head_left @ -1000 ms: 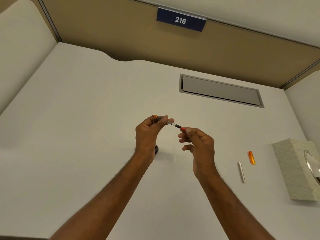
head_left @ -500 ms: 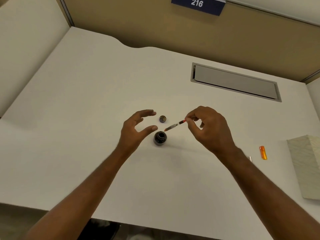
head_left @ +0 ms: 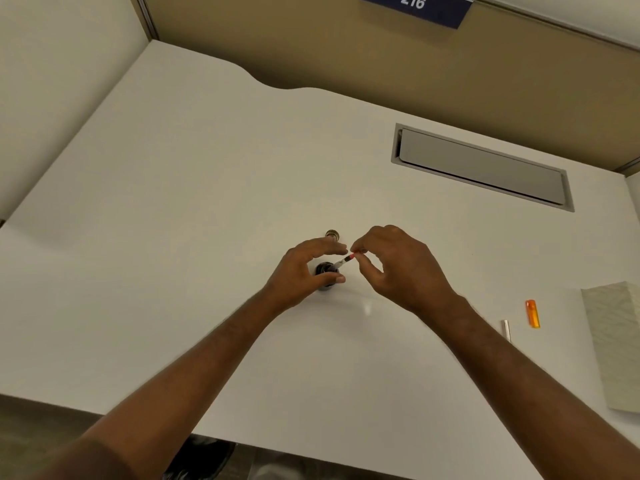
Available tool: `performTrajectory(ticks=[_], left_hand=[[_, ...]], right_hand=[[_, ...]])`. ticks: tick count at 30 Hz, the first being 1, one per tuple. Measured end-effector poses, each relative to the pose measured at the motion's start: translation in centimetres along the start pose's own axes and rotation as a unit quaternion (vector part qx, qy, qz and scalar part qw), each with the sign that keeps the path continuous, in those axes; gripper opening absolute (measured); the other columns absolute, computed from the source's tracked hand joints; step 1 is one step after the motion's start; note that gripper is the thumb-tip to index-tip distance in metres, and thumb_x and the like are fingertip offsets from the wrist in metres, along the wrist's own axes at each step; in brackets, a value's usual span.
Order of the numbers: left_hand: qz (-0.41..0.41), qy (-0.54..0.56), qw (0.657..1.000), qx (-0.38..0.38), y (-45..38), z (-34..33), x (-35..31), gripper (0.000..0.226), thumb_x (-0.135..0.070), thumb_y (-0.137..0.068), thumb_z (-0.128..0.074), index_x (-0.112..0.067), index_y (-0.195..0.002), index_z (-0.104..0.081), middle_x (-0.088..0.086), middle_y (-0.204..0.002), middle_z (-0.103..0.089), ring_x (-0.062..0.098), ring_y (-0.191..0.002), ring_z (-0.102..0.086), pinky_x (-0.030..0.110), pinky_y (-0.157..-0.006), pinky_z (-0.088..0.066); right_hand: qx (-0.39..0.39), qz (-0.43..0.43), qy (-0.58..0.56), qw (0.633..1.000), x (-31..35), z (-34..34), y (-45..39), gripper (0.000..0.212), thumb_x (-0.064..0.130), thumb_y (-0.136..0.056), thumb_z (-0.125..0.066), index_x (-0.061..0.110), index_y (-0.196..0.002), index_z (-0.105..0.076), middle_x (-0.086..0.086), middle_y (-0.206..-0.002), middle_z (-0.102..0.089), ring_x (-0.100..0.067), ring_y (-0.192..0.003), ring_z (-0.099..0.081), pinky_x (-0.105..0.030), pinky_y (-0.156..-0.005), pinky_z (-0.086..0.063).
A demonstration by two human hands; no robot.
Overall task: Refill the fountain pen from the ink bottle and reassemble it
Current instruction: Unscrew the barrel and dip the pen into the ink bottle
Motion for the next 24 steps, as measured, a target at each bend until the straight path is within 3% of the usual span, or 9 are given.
performTrajectory(ticks=[3,8,13,20,24], left_hand=[[-0.009,0.005,1.000,-0.013,-0.2,-0.4,0.5,0.043,-0.026,-0.076,-0.084,-0.021,-0.117,-0.072,-0.012,-0.127,-0.068,0.005,-0.131,-0.052,0.031,-0.112,-0.040],[-0.039,-0.002,0.999,-0.019,-0.4,-1.2,0.6,0.037,-0.023,-0.078,-0.082,-0.014,-0.113,-0.075,-0.006,-0.121,-0.071,-0.004,-0.123,-0.055,0.012,-0.105,-0.037],[-0.038,0.004,0.999,-0.025,-0.5,-1.6,1.3,0.032,-0.023,-0.082,-0.079,-0.012,-0.111,-0.076,0.002,-0.119,-0.074,0.012,-0.126,-0.059,0.022,-0.107,-0.043],[-0.008,0.035,0.999,-0.017,-0.6,-2.0,2.1,0.027,-0.019,-0.085,-0.075,-0.012,-0.111,-0.076,0.004,-0.117,-0.075,0.011,-0.127,-0.059,0.026,-0.107,-0.046],[0.001,0.057,0.998,-0.011,-0.7,-2.2,2.4,0.033,-0.032,-0.086,-0.071,-0.015,-0.114,-0.075,0.000,-0.119,-0.074,0.011,-0.124,-0.062,0.039,-0.106,-0.049]], right_hand=[[0.017,0.007,-0.001,1.000,0.0,-0.6,0.0,0.014,0.028,-0.093,-0.057,0.027,-0.104,-0.066,0.012,-0.098,-0.064,-0.013,-0.093,-0.055,-0.034,-0.060,-0.051],[0.031,0.017,-0.004,0.999,0.0,-1.5,0.0,0.014,0.025,-0.091,-0.060,0.027,-0.104,-0.066,0.011,-0.100,-0.065,-0.015,-0.094,-0.057,-0.033,-0.056,-0.051],[0.038,0.026,-0.006,0.999,0.1,-2.1,-0.1,0.013,0.026,-0.092,-0.060,0.027,-0.103,-0.066,0.010,-0.099,-0.065,-0.016,-0.094,-0.057,-0.034,-0.056,-0.052],[0.049,0.035,-0.006,0.998,-0.1,-2.9,-0.3,0.013,0.025,-0.092,-0.060,0.028,-0.103,-0.064,0.011,-0.098,-0.064,-0.016,-0.092,-0.056,-0.029,-0.055,-0.046],[0.056,0.038,0.001,0.998,-0.3,-3.1,-0.5,0.012,0.028,-0.094,-0.057,0.027,-0.103,-0.064,0.010,-0.097,-0.064,-0.015,-0.092,-0.056,-0.030,-0.056,-0.047]])
Point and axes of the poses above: each hand's wrist, its own y-axis away from the middle knuckle, its own z-axis out of the back of the hand, x = y × z, the point moved 5 cm from there along -y, towards the middle knuckle
